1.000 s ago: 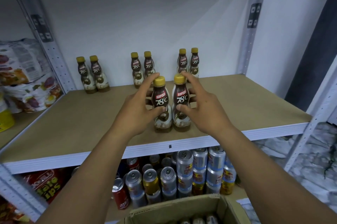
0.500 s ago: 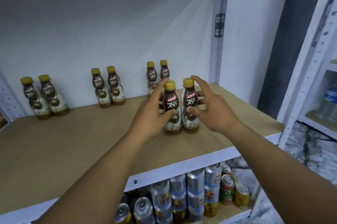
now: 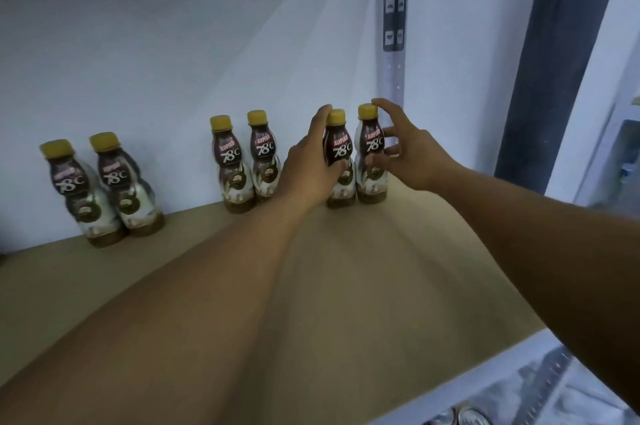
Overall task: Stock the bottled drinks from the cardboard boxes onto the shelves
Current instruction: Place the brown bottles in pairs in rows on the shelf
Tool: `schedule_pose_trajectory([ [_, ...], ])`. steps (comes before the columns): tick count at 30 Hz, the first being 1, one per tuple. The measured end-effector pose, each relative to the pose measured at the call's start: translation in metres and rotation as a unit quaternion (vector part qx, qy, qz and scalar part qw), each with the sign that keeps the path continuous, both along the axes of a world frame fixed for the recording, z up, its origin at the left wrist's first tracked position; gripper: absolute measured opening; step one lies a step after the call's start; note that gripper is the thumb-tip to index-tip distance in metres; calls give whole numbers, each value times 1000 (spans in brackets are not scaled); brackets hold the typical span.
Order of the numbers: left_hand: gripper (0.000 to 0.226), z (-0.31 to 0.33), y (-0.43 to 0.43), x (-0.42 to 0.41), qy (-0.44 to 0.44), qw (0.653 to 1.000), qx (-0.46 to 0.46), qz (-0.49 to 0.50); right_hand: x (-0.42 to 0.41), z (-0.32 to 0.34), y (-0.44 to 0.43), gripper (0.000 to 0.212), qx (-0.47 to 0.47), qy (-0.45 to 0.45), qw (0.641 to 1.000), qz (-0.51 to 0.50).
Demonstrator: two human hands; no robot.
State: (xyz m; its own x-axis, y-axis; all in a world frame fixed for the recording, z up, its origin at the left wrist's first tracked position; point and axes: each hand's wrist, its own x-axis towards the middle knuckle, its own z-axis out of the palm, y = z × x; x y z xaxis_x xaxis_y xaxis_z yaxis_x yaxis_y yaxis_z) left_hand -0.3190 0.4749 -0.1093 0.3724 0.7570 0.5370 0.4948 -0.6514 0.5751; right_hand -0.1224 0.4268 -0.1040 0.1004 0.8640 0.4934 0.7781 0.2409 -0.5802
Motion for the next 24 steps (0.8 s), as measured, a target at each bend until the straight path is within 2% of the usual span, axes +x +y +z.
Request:
schedule_pose_trajectory([
  [10,93,-4,61,24,-8,1000,28,0,23,0,67,88,10,-10,1000,-2],
  [24,95,-8,72,28,-16,999,25,12,21,3,71,89,-1,-12,1000,-1],
])
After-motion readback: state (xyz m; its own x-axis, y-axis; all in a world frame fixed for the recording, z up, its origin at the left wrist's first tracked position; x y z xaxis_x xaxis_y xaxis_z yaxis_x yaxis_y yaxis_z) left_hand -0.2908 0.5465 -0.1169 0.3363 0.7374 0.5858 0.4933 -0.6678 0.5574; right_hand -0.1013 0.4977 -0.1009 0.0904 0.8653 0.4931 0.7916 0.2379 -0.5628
